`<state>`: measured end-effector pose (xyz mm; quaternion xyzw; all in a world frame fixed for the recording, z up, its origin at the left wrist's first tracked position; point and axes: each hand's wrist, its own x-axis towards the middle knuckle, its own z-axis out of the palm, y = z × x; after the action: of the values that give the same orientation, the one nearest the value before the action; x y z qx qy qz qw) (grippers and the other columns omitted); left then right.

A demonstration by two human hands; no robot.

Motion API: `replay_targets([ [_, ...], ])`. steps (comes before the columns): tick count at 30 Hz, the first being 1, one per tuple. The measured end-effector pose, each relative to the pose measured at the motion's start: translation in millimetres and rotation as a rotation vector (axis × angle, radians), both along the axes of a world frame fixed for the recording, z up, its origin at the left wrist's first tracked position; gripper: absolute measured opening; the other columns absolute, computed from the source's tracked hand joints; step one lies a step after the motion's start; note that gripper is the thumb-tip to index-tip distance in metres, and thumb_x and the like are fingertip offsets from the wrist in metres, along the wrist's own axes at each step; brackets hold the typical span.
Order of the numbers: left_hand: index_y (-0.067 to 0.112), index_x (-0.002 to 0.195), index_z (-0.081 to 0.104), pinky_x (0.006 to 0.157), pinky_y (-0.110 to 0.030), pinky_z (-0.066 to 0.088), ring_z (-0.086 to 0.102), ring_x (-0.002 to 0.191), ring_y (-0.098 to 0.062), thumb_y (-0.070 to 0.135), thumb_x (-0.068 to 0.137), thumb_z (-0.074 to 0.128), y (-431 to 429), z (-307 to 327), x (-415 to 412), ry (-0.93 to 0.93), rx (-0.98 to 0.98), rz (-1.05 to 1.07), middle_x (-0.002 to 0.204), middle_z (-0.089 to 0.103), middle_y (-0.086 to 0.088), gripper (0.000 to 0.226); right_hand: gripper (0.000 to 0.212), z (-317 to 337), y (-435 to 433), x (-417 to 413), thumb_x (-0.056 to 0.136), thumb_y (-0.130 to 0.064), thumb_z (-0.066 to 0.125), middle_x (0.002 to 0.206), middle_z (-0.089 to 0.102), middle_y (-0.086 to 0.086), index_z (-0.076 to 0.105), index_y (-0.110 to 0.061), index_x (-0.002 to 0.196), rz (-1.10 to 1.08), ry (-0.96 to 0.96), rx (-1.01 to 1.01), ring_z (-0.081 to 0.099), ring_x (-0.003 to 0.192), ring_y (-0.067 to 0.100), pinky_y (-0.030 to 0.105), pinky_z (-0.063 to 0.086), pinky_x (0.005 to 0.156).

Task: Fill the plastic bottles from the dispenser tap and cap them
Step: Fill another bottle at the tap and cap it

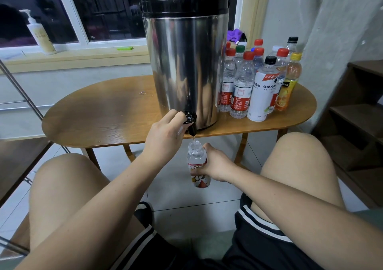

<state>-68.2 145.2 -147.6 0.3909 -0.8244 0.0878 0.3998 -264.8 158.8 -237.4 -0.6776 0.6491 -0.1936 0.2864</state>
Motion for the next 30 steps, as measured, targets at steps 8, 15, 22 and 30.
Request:
replay_targets([
  [8,0.004,0.101,0.061,0.051,-0.044,0.049,0.050,0.067,-0.031,0.028,0.105,0.063,-2.2,5.5,1.3,0.020,-0.016,-0.015,0.088,0.057,-0.006,0.024,0.085,-2.3,-2.0,0.2,0.069,-0.050,0.099,0.122,0.069,0.000,0.048,-0.022,0.130,0.000,-0.009,-0.024,0.066,0.108,0.022,0.035,0.053,0.081],
  [15,0.015,0.100,0.064,0.070,-0.029,0.049,0.061,0.080,-0.016,0.027,0.098,0.080,-13.0,22.7,4.6,0.185,0.161,-0.065,0.089,0.070,0.003,0.020,0.086,-4.5,-4.3,1.1,0.066,-0.052,0.099,0.122,0.071,-0.003,0.049,-0.025,0.129,-0.005,-0.025,-0.038,0.068,0.111,0.021,0.041,0.059,0.092],
  [22,0.018,0.094,0.069,0.053,-0.009,0.036,0.050,0.051,0.004,0.032,0.100,0.079,-22.7,40.6,6.0,0.249,0.546,-0.115,0.056,0.059,0.021,0.019,0.086,-3.7,-5.4,0.5,0.064,-0.054,0.099,0.123,0.070,-0.003,0.050,-0.026,0.129,-0.006,-0.024,-0.041,0.068,0.111,0.022,0.044,0.061,0.092],
  [30,0.022,0.088,0.071,0.068,-0.027,0.051,0.067,0.070,-0.010,0.049,0.103,0.071,-18.7,37.7,14.8,0.319,0.591,-0.132,0.078,0.078,0.001,0.031,0.082,-2.6,-4.3,0.1,0.064,-0.053,0.099,0.123,0.071,-0.004,0.052,-0.028,0.126,-0.011,-0.032,-0.044,0.068,0.110,0.022,0.046,0.061,0.093],
])
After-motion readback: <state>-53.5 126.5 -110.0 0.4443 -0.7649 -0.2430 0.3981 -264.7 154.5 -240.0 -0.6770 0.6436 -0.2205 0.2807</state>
